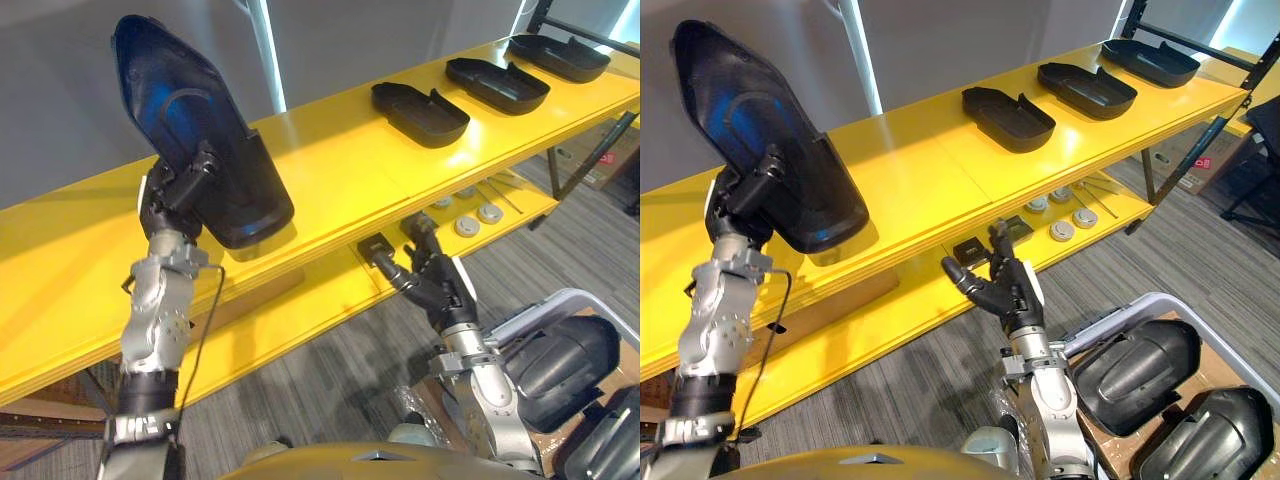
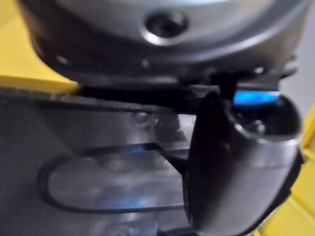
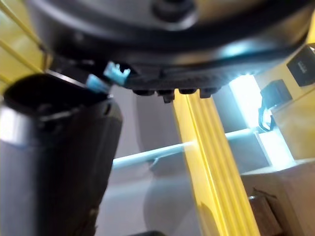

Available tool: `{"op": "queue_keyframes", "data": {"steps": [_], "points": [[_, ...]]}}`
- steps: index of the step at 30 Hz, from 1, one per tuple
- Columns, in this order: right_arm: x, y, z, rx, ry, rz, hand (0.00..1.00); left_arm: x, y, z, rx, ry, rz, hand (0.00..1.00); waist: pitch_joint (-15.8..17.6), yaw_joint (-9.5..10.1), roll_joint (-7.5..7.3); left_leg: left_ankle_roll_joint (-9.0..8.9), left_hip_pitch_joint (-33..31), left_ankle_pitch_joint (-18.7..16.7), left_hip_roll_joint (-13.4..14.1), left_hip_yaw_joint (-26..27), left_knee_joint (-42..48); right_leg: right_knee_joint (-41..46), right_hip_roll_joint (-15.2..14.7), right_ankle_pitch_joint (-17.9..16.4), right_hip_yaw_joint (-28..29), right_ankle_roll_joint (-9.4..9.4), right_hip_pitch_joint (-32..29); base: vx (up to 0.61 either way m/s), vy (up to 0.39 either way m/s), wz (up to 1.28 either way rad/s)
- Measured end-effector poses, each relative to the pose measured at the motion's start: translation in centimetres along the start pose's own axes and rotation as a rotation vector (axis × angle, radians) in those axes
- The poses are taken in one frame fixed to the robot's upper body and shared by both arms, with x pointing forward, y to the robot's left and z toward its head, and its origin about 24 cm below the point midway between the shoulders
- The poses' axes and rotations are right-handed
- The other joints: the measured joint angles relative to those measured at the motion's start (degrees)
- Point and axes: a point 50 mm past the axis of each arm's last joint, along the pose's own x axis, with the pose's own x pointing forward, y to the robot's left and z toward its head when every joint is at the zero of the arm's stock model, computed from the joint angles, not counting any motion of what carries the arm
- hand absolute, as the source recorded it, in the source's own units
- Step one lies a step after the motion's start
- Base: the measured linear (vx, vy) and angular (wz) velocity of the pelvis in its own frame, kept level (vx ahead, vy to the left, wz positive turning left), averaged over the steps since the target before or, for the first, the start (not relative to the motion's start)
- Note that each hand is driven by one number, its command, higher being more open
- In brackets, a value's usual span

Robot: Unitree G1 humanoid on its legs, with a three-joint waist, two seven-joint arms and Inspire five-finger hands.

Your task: Walk over and take three plastic housings, then place them on the shelf

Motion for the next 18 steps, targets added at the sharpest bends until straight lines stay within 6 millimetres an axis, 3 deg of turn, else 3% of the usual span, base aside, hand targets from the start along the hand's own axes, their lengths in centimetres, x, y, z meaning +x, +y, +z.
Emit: {"op": "queue_keyframes", "data": {"steps": [5,15,18], "points": [[-0.2,0.6,-0.6,0.037,0.040,0.056,1.00,2.3,1.8,-0.1,0.046,0.089,0.090,0.00,-0.7,-1.68,0.06,-0.13,0.2,0.8,0.2,0.8,-0.9,-0.7,0.5,0.3,0.8,0.03,-0.5,-0.02,-0.023,-0.08],[-1.2,2.4,-2.0,0.066,0.129,0.130,1.00,3.2,1.4,-4.0,-0.023,0.315,0.140,0.00,-0.7,-3.07,-0.60,-0.14,-0.4,0.8,0.3,1.7,-0.6,-0.6,0.6,0.4,2.3,0.09,-1.7,-0.01,-0.002,-0.04],[-1.4,2.3,-2.3,0.071,0.155,0.110,1.00,3.4,1.2,-4.0,-0.053,0.317,0.140,0.00,-0.4,-3.30,-1.55,-0.14,-0.4,0.8,0.4,1.9,-0.5,-0.6,0.7,0.4,2.6,0.09,-1.9,-0.03,-0.011,-0.05]]}}
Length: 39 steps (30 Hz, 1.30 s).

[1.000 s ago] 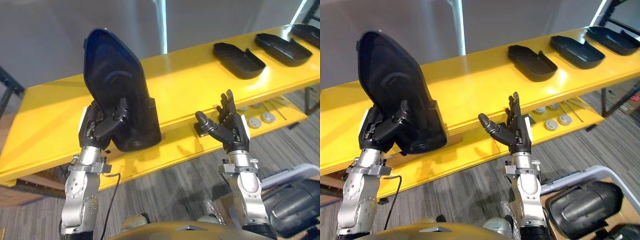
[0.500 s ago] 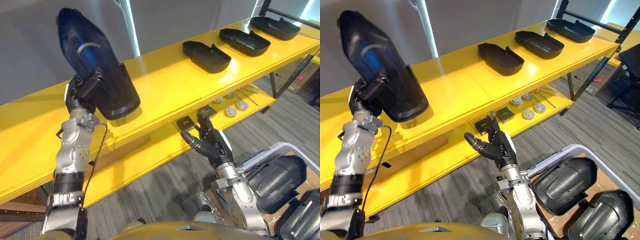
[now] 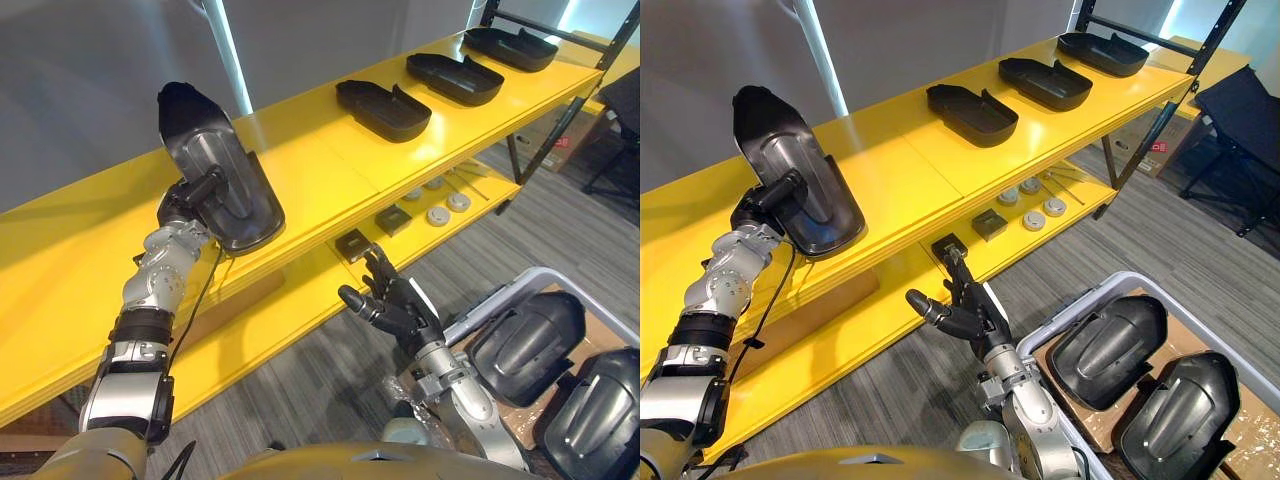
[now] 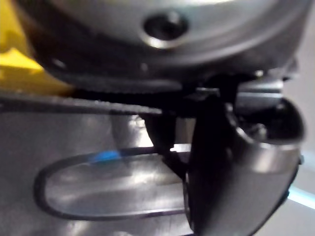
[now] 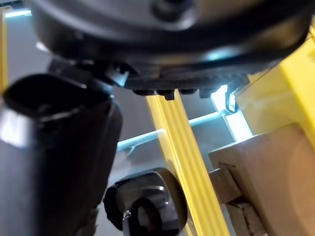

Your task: Walk over and take three plastic housings, then place them on the shelf

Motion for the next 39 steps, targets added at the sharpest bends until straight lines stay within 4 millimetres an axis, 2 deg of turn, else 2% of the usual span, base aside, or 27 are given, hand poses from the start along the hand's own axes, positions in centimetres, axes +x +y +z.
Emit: {"op": "queue_keyframes", "data": {"steps": [7,8,16,19,24,31,35,39], "points": [[0.1,0.1,0.1,0.003,-0.002,-0.006,1.00,0.5,-1.0,1.3,-0.017,-0.036,0.038,0.00,1.1,-0.43,-1.54,-0.11,-0.8,-0.4,0.2,1.4,0.9,0.5,0.1,0.2,1.6,0.06,-1.9,-0.02,-0.007,-0.11],[0.1,0.1,0.1,0.003,-0.004,-0.003,1.00,0.5,-1.1,1.5,-0.014,-0.041,0.045,1.00,1.2,-0.68,-1.68,-0.19,-0.8,-0.5,0.3,1.6,1.2,0.5,0.3,0.2,1.8,0.05,-1.9,-0.01,-0.015,-0.06],[0.1,0.4,0.1,-0.001,-0.003,0.012,1.00,1.2,-1.0,2.2,0.024,-0.048,0.114,1.00,4.5,-1.50,-1.53,-0.29,-1.2,-2.4,1.2,2.3,4.5,0.5,0.6,0.5,3.1,-0.07,-1.9,-0.02,-0.010,-0.09],[0.3,0.8,0.2,-0.005,-0.003,0.040,1.00,1.5,-2.0,3.8,0.022,-0.091,0.098,1.00,6.0,-1.39,-1.38,-0.13,-2.9,-2.6,1.5,1.6,5.8,0.9,0.6,0.6,2.7,-0.07,-2.7,-0.04,-0.018,0.10],[0.7,2.1,1.6,-0.018,-0.059,0.085,1.00,1.8,-3.2,7.0,0.068,-0.182,0.135,1.00,9.2,-1.42,-1.37,0.05,-5.5,-2.4,1.9,-0.1,7.0,1.5,0.6,0.6,1.3,-0.19,-4.0,-0.04,-0.020,0.16],[1.0,2.8,1.6,-0.009,-0.060,0.074,1.00,1.8,-2.2,9.3,0.144,-0.258,0.288,1.00,9.4,-1.26,-1.29,0.11,-6.0,-2.4,1.9,-0.2,7.0,1.8,0.6,0.5,1.4,-0.34,-4.5,0.00,-0.002,0.01],[0.9,2.9,1.4,-0.005,-0.056,0.068,1.00,1.8,-2.0,10.4,0.163,-0.277,0.308,1.00,10.0,-1.28,-1.32,0.11,-5.7,-2.4,1.9,-0.3,7.1,1.8,0.6,0.5,1.3,-0.42,-4.1,-0.01,-0.001,0.00],[0.8,3.3,1.3,0.002,-0.048,0.080,1.00,1.9,-1.5,10.9,0.329,-0.284,0.307,1.00,10.2,-1.21,-1.35,0.07,-5.5,-2.4,2.1,-0.4,7.2,1.8,0.6,0.5,1.2,-0.43,-3.7,-0.02,-0.005,0.00]]}}
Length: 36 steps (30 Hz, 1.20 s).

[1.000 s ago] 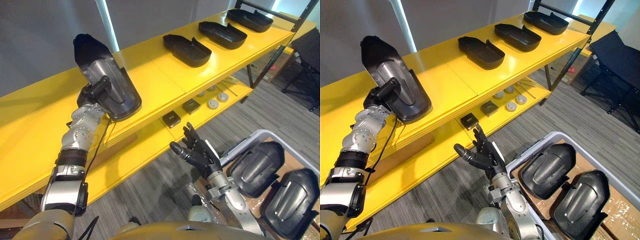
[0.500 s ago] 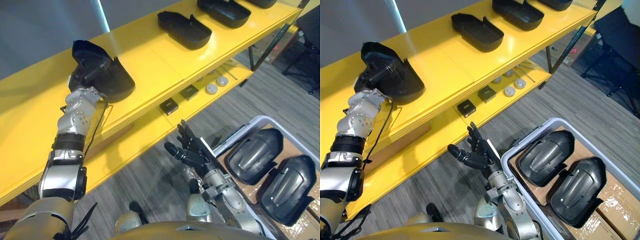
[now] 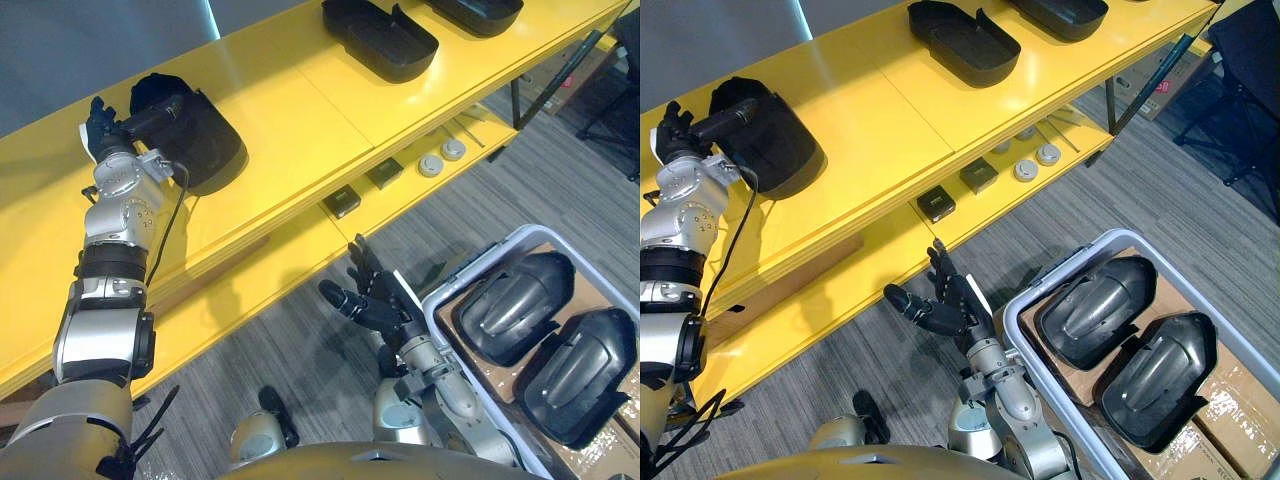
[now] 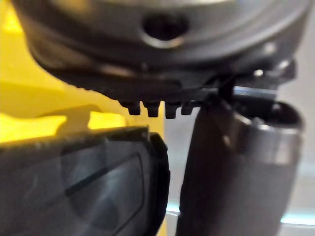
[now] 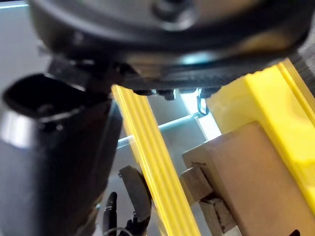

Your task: Walk over and take three plastic housings, then place them on the shelf

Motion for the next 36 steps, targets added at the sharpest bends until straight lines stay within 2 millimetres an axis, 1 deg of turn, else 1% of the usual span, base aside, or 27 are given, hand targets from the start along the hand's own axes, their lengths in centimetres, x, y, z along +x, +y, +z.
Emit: {"op": "queue_keyframes", "data": {"steps": [2,4,5,6,9,10,11,12,13,15,16,17,19,20,21,22,24,26,27,28,30,31,32,33,34,35,36], "points": [[0.0,0.1,0.0,0.002,0.001,0.003,1.00,0.2,0.2,0.1,0.071,-0.018,-0.033,1.00,0.0,0.14,-0.01,-0.02,0.2,0.0,0.0,0.0,0.0,0.0,0.0,0.0,0.0,0.00,0.2,0.00,0.000,0.00],[0.0,0.2,-0.1,0.004,0.003,0.007,1.00,0.3,0.4,0.4,0.100,-0.026,-0.048,1.00,0.0,0.14,-0.01,-0.03,0.4,0.0,0.0,0.0,0.0,-0.1,0.0,0.0,0.0,0.01,0.4,0.00,0.000,0.00],[-0.1,0.2,-0.1,0.005,0.006,0.009,1.00,0.5,0.4,1.2,0.102,-0.043,-0.073,1.00,0.0,0.14,-0.04,-0.08,0.9,-0.1,0.1,-0.3,0.0,-0.6,0.1,0.1,-0.4,0.05,1.4,0.00,-0.011,0.05],[-0.1,0.3,-0.1,0.005,0.006,0.010,1.00,0.6,0.3,1.5,0.112,-0.055,-0.085,1.00,0.0,0.14,-0.05,-0.10,1.1,-0.1,0.1,-0.4,0.0,-1.0,0.1,0.2,-0.6,0.04,1.9,0.00,-0.016,0.07],[0.0,0.4,0.2,-0.005,-0.024,0.030,1.00,0.6,0.2,3.9,0.139,-0.150,-0.142,1.00,-0.1,0.47,-0.06,-0.21,1.9,-0.1,0.4,-0.8,-0.2,-1.8,0.5,0.3,-1.5,-0.14,3.4,0.00,-0.024,0.07],[0.0,0.5,0.7,0.002,-0.056,0.032,1.00,0.1,-0.2,5.6,0.123,-0.237,-0.167,1.00,-0.1,0.69,-0.07,-0.25,1.9,-0.1,0.5,-1.1,-0.3,-1.8,0.6,0.3,-1.9,-0.15,3.6,0.00,-0.015,0.09],[0.1,0.5,1.1,0.011,-0.077,0.032,1.00,-0.3,-0.6,6.5,0.110,-0.291,-0.187,1.00,-0.1,0.87,-0.04,-0.28,1.9,-0.1,0.5,-1.3,-0.3,-1.9,0.6,0.3,-2.2,-0.15,3.8,0.01,-0.022,0.11],[0.5,0.4,2.2,0.031,-0.146,0.035,1.00,-1.8,-1.7,9.1,0.069,-0.439,-0.248,1.00,-0.2,1.53,-0.02,-0.31,2.1,0.0,0.5,-1.5,-0.4,-1.9,0.6,0.3,-2.5,-0.16,4.1,0.01,-0.009,0.08],[0.8,0.4,2.7,0.027,-0.175,0.040,1.00,-2.5,-2.0,10.2,0.053,-0.501,-0.274,1.00,-0.2,1.70,-0.01,-0.31,2.2,0.0,0.5,-1.6,-0.4,-1.9,0.6,0.3,-2.6,-0.16,4.3,0.01,-0.011,0.09],[2.1,0.6,5.0,-0.002,-0.300,0.065,1.00,-5.8,-3.3,13.9,-0.016,-0.719,-0.375,1.00,-0.4,1.89,0.29,-0.36,3.6,0.2,0.4,-2.3,-1.3,-1.9,0.6,0.3,-3.6,-0.15,5.8,0.01,-0.002,0.13],[2.3,0.6,5.6,-0.010,-0.329,0.074,1.00,-6.5,-3.5,14.5,-0.031,-0.764,-0.396,1.00,-0.8,1.99,0.54,-0.38,3.8,0.2,0.3,-2.4,-1.6,-1.9,0.6,0.3,-4.1,-0.15,6.2,0.01,-0.003,0.16],[2.7,0.8,6.5,-0.024,-0.372,0.092,1.00,-7.7,-3.8,15.4,-0.053,-0.832,-0.429,1.00,-2.5,2.31,1.22,-0.43,3.8,0.5,0.2,-2.7,-2.5,-2.1,0.6,0.3,-4.8,-0.16,6.1,0.03,-0.007,0.16],[2.9,0.9,8.1,-0.052,-0.439,0.128,1.00,-9.1,-3.9,16.4,-0.082,-0.911,-0.461,1.00,-4.9,3.22,2.81,-0.44,4.8,1.2,-0.1,-3.4,-4.3,-2.2,0.6,0.3,-6.3,-0.15,7.1,0.05,-0.009,0.21],[2.9,1.0,8.5,-0.060,-0.455,0.140,1.00,-9.3,-4.0,16.5,-0.088,-0.924,-0.467,1.00,-5.2,3.43,3.21,-0.47,5.3,1.4,-0.1,-3.8,-4.8,-2.2,0.6,0.3,-6.8,-0.15,7.7,0.02,-0.008,0.31],[3.2,1.1,9.0,-0.074,-0.476,0.163,1.00,-9.5,-3.8,16.5,-0.095,-0.936,-0.467,1.00,-6.2,3.67,3.78,-0.51,5.8,1.9,-0.3,-4.7,-5.7,-2.5,0.6,0.3,-8.1,-0.15,8.7,0.00,-0.009,0.30],[3.4,1.2,9.3,-0.084,-0.488,0.179,1.00,-9.6,-3.5,16.5,-0.100,-0.940,-0.463,1.00,-7.1,4.12,3.92,-0.53,6.0,2.1,-0.4,-5.0,-6.2,-3.0,0.6,0.3,-8.7,-0.15,9.1,-0.01,-0.014,0.32],[3.8,1.6,9.9,-0.114,-0.513,0.212,1.00,-10.1,-1.7,15.3,-0.106,-0.944,-0.437,1.00,-8.3,5.05,3.92,-0.55,5.8,2.7,-0.5,-6.1,-6.6,-3.9,0.6,0.3,-10.3,-0.15,10.2,-0.02,-0.022,0.25],[4.2,1.9,10.1,-0.120,-0.510,0.232,1.00,-10.8,0.5,12.4,-0.097,-0.897,-0.408,1.00,-8.7,6.01,3.91,-0.61,5.6,3.1,-0.5,-7.3,-6.8,-4.7,0.7,0.3,-12.0,-0.15,11.4,-0.03,-0.023,0.32],[4.3,1.8,10.2,-0.156,-0.502,0.222,1.00,-11.5,1.9,9.6,-0.102,-0.833,-0.397,1.00,-8.9,7.24,3.80,-0.68,5.6,3.6,-0.7,-8.4,-7.4,-5.4,0.7,0.2,-13.4,-0.15,12.1,-0.04,-0.029,0.38],[4.3,1.7,10.1,-0.183,-0.498,0.214,1.00,-11.9,2.5,8.0,-0.106,-0.789,-0.389,1.00,-9.3,8.01,3.68,-0.74,5.3,3.8,-0.8,-8.9,-7.7,-5.8,0.7,0.2,-14.2,-0.15,12.3,-0.03,-0.038,0.50],[4.5,1.0,9.9,-0.281,-0.464,0.182,1.00,-13.9,4.8,0.7,-0.135,-0.546,-0.330,1.00,-10.3,11.16,2.94,-0.72,4.4,5.3,-1.1,-11.9,-9.0,-6.0,0.9,0.1,-17.4,-0.23,13.2,-0.01,-0.031,0.67],[5.0,0.6,9.7,-0.310,-0.446,0.172,1.00,-14.8,5.7,-2.1,-0.143,-0.440,-0.295,1.00,-10.6,12.12,2.41,-0.78,4.4,5.7,-1.3,-12.8,-9.5,-6.0,0.9,0.0,-18.4,-0.26,13.6,-0.02,-0.018,0.67],[5.9,0.1,9.4,-0.328,-0.415,0.167,1.00,-16.1,6.9,-5.1,-0.154,-0.314,-0.251,1.00,-10.9,13.63,1.64,-0.79,4.4,6.0,-1.4,-14.0,-9.8,-6.0,0.9,-0.1,-19.6,-0.29,14.2,-0.04,-0.009,0.52],[6.5,-0.3,9.1,-0.334,-0.389,0.157,1.00,-17.2,7.6,-6.8,-0.158,-0.237,-0.237,1.00,-11.2,14.72,1.04,-0.81,4.3,6.5,-1.6,-14.6,-10.4,-5.9,0.9,-0.4,-20.5,-0.41,14.2,-0.05,-0.009,0.47],[7.0,-0.6,8.9,-0.339,-0.372,0.149,1.00,-17.8,8.0,-7.8,-0.156,-0.196,-0.232,1.00,-11.3,15.40,0.86,-0.83,4.1,6.8,-1.7,-15.3,-10.6,-5.8,0.9,-0.7,-21.1,-0.44,14.5,-0.05,-0.010,0.60],[8.1,-1.4,8.4,-0.360,-0.326,0.127,1.00,-19.1,8.5,-9.3,-0.150,-0.125,-0.238,1.00,-11.5,16.77,0.31,-1.10,3.6,7.4,-1.9,-17.0,-11.2,-5.5,0.8,-1.0,-22.9,-0.43,15.0,-0.04,-0.011,0.60],[8.7,-1.8,8.1,-0.371,-0.297,0.111,1.00,-19.6,8.6,-9.8,-0.147,-0.098,-0.252,1.00,-11.4,17.56,0.42,-1.07,3.6,7.9,-2.1,-17.8,-11.7,-5.2,0.7,-1.3,-23.7,-0.46,15.2,-0.06,-0.006,0.60]]}}
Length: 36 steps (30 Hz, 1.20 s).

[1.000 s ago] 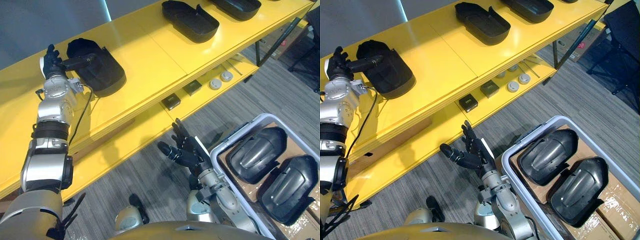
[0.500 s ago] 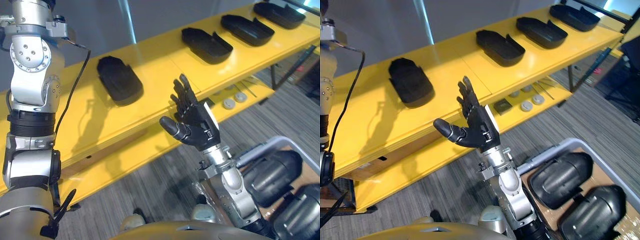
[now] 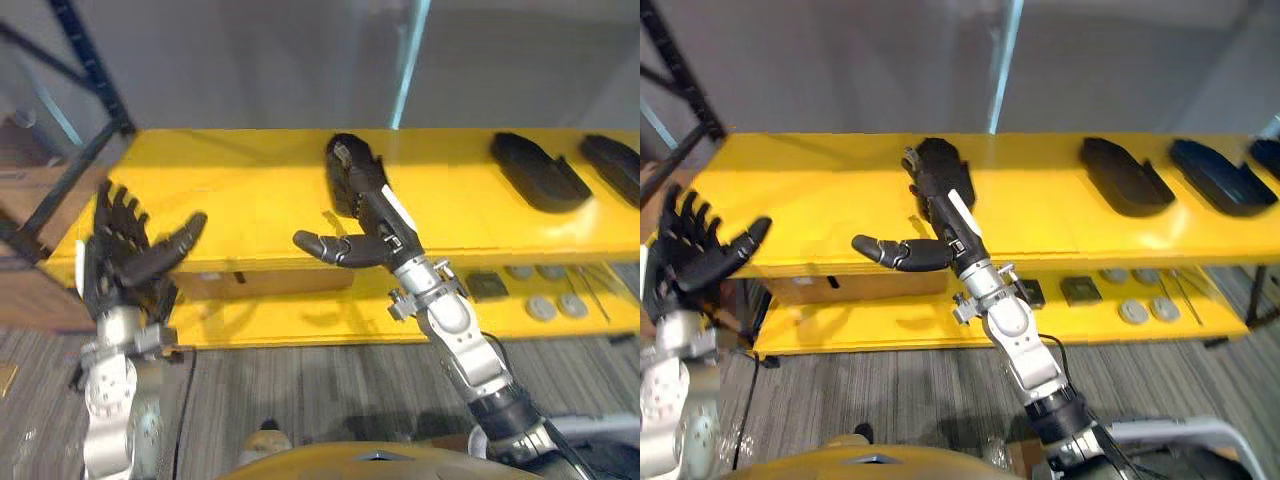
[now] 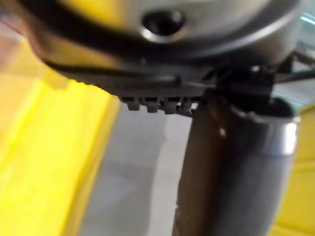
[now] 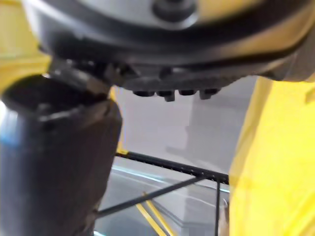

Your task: Walk over and take three plastic housings, then place them on the shelf

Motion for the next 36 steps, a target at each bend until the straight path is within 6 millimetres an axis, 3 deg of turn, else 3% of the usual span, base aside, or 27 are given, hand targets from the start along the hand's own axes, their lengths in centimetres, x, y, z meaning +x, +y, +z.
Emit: {"op": "queue_keyframes", "data": {"steps": [3,8,16,23,36], "points": [[0.7,-0.5,-0.7,-0.123,0.038,-0.023,1.00,-0.9,-0.4,-0.7,-0.025,0.042,-0.079,1.00,0.2,1.49,0.29,0.51,-0.3,1.1,-0.3,-1.5,-1.1,1.4,-0.4,-1.0,-1.6,-0.19,-0.1,-0.07,0.009,0.30],[1.0,-1.6,-0.4,-0.259,0.030,-0.055,1.00,-2.1,-2.0,-1.9,-0.113,0.101,-0.182,1.00,0.4,1.30,1.40,0.55,-1.3,2.2,-0.2,-2.7,-1.1,1.5,-0.2,-0.9,-3.1,0.06,-0.2,-0.06,0.002,0.14],[2.2,-4.7,-0.6,-0.752,0.053,-0.166,1.00,-3.2,-4.1,-3.3,-0.230,0.174,-0.251,1.00,0.8,1.41,1.87,0.76,-2.0,3.1,-0.3,-3.8,-1.1,1.4,-0.1,-0.4,-4.3,0.46,-0.1,0.00,-0.006,0.07],[2.2,-6.9,-0.5,-0.844,0.146,-0.169,1.00,-3.5,-4.0,-4.6,-0.237,0.235,-0.237,1.00,1.3,1.30,1.93,0.75,-2.0,3.1,-0.3,-3.8,-1.2,1.4,-0.1,-0.4,-4.3,0.46,0.2,0.00,0.000,0.00],[2.0,-9.9,-3.7,-0.902,0.439,-0.055,1.00,-3.7,-5.1,-5.0,-0.252,0.263,-0.262,1.00,2.7,1.52,2.05,0.73,-1.9,3.1,-0.3,-3.7,-1.2,1.4,-0.1,-0.3,-4.3,0.51,0.2,-0.02,0.003,-0.01]]}}
